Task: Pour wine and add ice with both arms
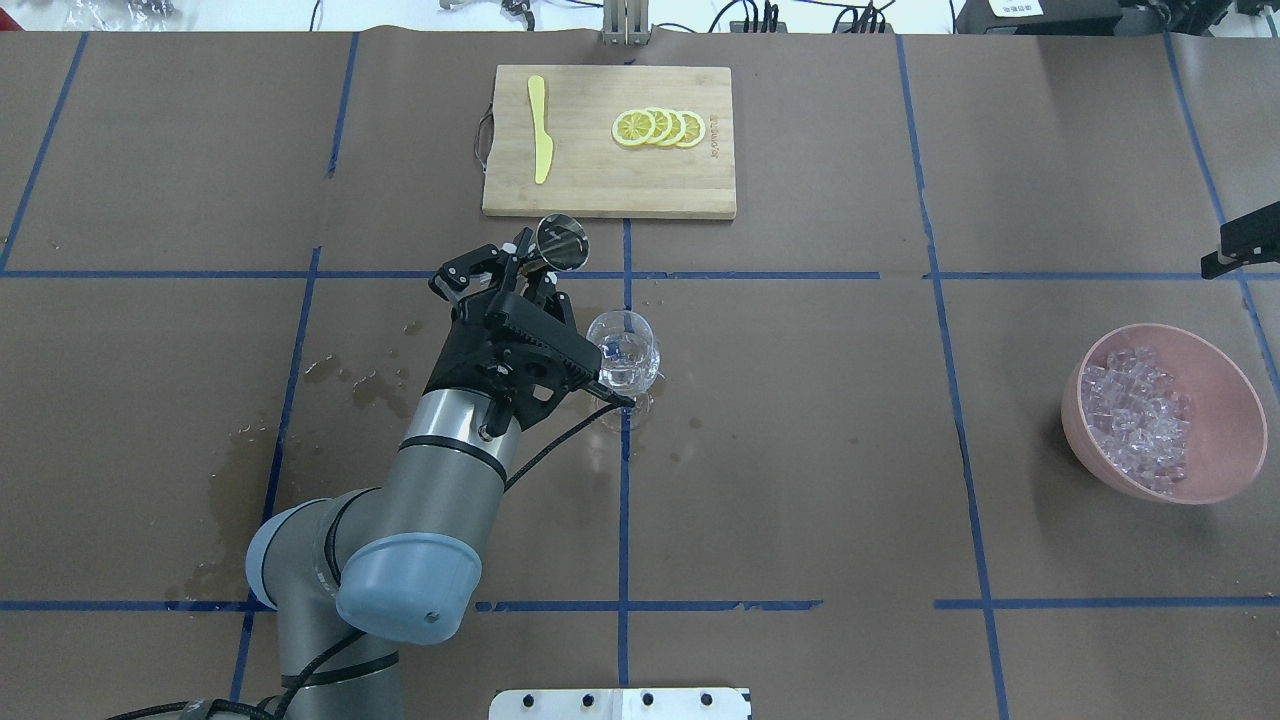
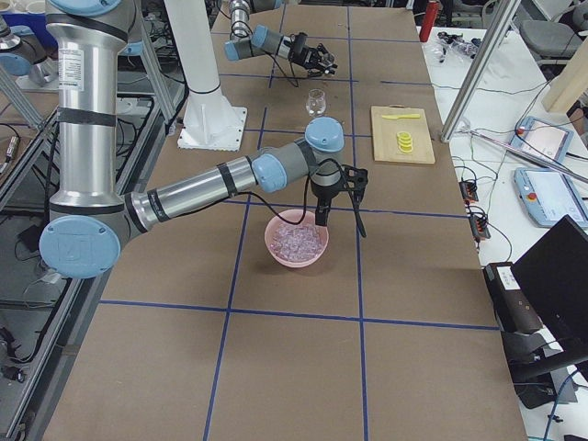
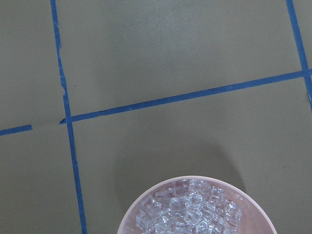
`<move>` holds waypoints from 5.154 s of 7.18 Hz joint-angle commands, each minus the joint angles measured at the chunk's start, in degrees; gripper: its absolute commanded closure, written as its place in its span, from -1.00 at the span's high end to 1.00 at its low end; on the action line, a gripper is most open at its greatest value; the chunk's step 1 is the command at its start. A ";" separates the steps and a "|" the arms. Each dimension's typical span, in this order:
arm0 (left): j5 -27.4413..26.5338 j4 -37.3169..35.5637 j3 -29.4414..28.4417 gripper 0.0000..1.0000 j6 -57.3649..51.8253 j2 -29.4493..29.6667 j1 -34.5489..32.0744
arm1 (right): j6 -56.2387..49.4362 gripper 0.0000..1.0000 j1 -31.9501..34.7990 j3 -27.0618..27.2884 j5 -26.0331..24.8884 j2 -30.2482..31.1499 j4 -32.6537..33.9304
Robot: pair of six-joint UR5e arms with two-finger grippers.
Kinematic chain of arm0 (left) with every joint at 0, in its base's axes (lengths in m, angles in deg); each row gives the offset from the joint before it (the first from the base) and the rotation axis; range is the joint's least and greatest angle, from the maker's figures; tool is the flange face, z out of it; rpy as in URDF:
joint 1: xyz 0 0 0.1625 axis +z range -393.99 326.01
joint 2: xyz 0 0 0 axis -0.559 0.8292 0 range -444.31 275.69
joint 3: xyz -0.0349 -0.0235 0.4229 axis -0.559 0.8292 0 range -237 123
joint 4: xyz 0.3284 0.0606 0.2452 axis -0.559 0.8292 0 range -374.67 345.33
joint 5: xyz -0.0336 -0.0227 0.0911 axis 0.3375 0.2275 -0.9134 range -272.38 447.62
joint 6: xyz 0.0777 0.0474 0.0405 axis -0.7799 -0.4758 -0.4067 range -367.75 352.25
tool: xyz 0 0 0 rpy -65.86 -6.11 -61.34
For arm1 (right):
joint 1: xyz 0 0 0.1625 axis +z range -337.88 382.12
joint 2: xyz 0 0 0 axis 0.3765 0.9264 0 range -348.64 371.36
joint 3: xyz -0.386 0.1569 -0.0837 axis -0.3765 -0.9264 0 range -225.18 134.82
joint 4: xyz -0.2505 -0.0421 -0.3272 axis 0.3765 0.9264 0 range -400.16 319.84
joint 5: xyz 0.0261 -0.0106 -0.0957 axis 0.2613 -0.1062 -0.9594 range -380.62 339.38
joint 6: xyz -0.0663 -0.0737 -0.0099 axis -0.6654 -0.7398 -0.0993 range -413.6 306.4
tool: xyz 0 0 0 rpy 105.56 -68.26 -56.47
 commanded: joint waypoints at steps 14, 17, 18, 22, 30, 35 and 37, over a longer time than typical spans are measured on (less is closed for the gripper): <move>-6.70 -0.26 -0.76 -1.00 -32.69 0.85 3.10 | 0.09 1.00 -0.09 -0.30 -0.01 -0.07 0.08; -10.90 -0.26 -0.49 -1.00 -40.69 0.85 3.88 | 0.17 1.00 -0.09 -0.30 -0.01 -0.07 0.08; -11.01 -0.35 -0.49 -1.00 -41.86 0.76 3.98 | 0.26 1.00 -0.09 -0.30 -0.01 -0.07 0.08; -13.82 -0.35 -0.58 -1.00 -49.15 0.76 5.30 | 0.18 1.00 -0.09 -0.47 -0.01 -0.07 0.08; -13.73 19.16 -1.63 -1.00 -39.23 0.15 5.39 | -0.09 1.00 0.00 -0.30 -0.45 -0.07 -0.01; -8.56 20.04 -2.69 -1.00 -9.54 0.41 4.42 | -0.26 1.00 -0.18 -0.21 -2.12 0.02 -0.01; -5.58 20.39 -2.07 -1.00 -6.82 0.32 1.88 | 0.17 1.00 -2.01 -0.04 -3.08 2.02 -3.15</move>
